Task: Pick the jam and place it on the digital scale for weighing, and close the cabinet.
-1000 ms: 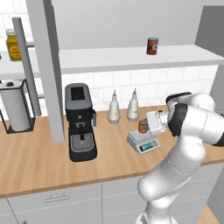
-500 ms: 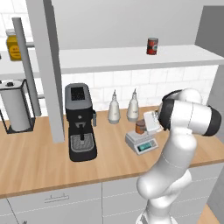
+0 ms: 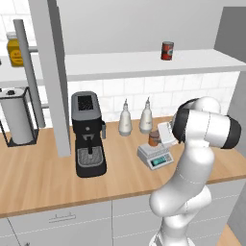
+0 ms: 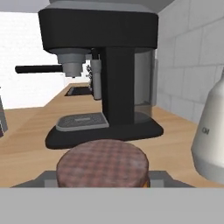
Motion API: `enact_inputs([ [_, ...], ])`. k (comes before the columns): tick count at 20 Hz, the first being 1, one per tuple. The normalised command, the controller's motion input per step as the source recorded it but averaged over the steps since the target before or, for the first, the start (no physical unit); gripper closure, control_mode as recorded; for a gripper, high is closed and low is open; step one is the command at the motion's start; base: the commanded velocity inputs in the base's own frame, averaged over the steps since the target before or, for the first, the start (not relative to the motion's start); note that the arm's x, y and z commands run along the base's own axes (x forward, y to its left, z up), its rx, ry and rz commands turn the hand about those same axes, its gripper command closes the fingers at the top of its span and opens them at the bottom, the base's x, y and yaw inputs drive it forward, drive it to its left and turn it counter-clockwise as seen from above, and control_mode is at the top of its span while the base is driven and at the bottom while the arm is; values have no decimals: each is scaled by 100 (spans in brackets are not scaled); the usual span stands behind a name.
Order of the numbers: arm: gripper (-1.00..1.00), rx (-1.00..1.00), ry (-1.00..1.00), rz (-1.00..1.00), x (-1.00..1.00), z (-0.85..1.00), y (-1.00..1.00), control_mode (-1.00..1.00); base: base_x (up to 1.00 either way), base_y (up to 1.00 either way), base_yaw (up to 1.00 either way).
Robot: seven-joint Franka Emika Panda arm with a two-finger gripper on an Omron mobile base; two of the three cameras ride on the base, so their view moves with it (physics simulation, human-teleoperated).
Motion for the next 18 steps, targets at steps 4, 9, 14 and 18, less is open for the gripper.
enact_inputs([
  [4, -100, 0, 0, 0, 0, -13, 0, -100, 0, 0, 0],
  [9, -100, 0, 7, 0, -21, -12, -3, -100, 0, 0, 0],
  [14, -100, 0, 8, 0, -20, -9, -7, -100, 0, 0, 0],
  [18, -100, 0, 3, 0, -9, 0, -7, -100, 0, 0, 0],
])
